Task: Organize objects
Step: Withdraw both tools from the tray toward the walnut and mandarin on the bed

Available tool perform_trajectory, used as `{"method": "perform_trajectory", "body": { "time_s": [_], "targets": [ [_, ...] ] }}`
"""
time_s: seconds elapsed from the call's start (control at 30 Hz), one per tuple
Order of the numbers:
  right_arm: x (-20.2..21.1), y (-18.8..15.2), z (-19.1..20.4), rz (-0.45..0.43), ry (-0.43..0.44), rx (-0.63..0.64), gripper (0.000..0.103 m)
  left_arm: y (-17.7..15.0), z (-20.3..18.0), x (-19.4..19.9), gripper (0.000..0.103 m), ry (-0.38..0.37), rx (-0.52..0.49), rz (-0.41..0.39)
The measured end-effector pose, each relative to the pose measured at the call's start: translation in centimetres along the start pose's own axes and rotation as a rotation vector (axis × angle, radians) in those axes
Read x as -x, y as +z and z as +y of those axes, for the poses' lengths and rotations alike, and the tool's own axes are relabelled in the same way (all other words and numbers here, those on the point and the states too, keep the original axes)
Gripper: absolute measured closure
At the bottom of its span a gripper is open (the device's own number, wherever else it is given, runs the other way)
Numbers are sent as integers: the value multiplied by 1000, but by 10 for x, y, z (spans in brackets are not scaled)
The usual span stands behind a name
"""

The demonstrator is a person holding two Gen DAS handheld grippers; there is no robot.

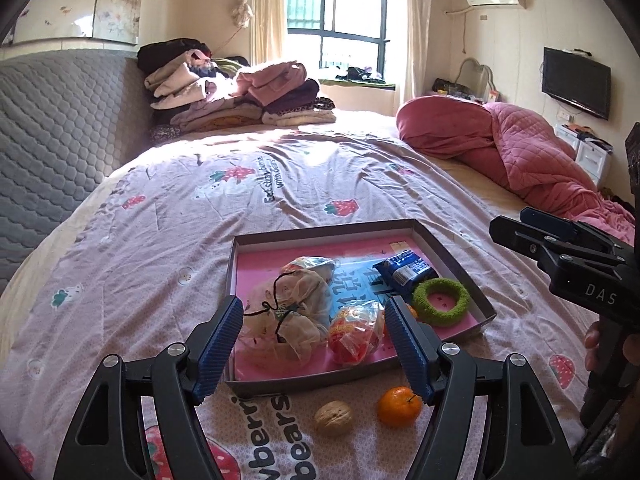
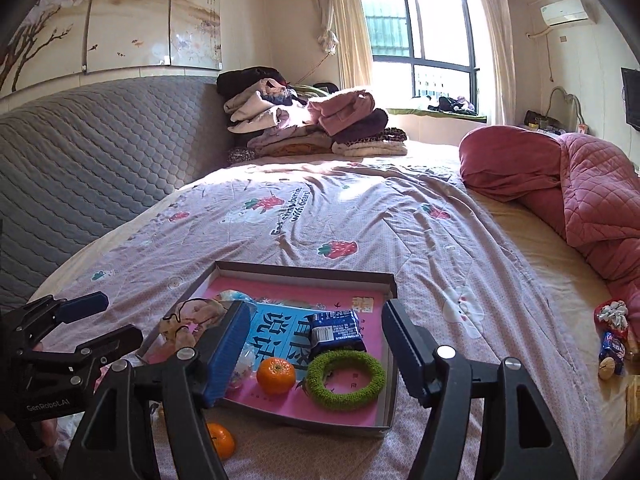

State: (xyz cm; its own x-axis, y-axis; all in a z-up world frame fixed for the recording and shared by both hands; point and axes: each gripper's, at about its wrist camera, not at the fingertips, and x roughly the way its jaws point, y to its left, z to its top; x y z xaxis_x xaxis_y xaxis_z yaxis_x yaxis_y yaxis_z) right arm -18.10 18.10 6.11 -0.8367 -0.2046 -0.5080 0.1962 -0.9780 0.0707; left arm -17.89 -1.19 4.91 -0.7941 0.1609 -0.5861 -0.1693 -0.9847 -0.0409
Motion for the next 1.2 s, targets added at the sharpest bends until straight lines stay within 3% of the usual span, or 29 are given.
{"method": "perform_trajectory", "body": {
  "time_s": [0.83,1.2],
  "targets": [
    [50,-19,38,-56,55,62,35,-22,10,34,28,32,9,-4],
    [49,-39,45,1,80,71,35,-43,10,36,28,24,12,17]
  ]
}}
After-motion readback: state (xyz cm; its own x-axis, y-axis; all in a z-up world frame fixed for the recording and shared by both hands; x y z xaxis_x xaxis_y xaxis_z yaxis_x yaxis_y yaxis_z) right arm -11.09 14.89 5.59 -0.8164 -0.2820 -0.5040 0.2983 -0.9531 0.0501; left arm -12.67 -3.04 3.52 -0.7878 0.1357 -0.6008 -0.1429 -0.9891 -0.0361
